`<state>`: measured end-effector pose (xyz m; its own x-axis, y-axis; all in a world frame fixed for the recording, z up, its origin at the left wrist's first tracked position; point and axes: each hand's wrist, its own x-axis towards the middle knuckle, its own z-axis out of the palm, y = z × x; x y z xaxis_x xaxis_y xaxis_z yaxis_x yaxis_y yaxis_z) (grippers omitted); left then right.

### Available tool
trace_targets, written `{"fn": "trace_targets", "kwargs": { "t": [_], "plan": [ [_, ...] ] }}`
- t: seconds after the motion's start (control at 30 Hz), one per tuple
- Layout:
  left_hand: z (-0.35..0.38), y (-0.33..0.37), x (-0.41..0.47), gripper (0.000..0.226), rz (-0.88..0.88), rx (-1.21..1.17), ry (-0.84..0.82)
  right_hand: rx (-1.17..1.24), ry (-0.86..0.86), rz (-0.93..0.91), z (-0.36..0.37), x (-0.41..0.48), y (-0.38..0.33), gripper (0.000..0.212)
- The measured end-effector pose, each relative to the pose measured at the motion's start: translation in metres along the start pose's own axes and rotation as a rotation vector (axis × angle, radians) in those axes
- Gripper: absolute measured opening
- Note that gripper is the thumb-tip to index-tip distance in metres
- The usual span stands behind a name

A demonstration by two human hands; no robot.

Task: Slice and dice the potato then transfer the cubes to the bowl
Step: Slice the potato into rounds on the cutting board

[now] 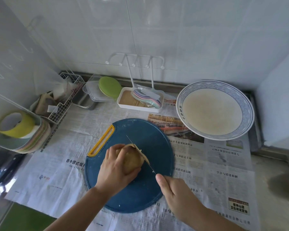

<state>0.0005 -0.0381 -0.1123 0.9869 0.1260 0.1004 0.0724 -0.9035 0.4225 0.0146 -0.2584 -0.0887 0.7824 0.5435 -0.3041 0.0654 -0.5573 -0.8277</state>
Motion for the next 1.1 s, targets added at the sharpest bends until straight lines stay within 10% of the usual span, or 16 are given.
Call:
{"fn": "trace_targets", "kwargs": {
  "t": [1.1],
  "plan": [
    [-0.001,0.0,0.006,0.065,-0.042,-0.011,-0.062,0.011,-0.149,0.15,0.011,0.06,-0.002,0.057]
  ]
}}
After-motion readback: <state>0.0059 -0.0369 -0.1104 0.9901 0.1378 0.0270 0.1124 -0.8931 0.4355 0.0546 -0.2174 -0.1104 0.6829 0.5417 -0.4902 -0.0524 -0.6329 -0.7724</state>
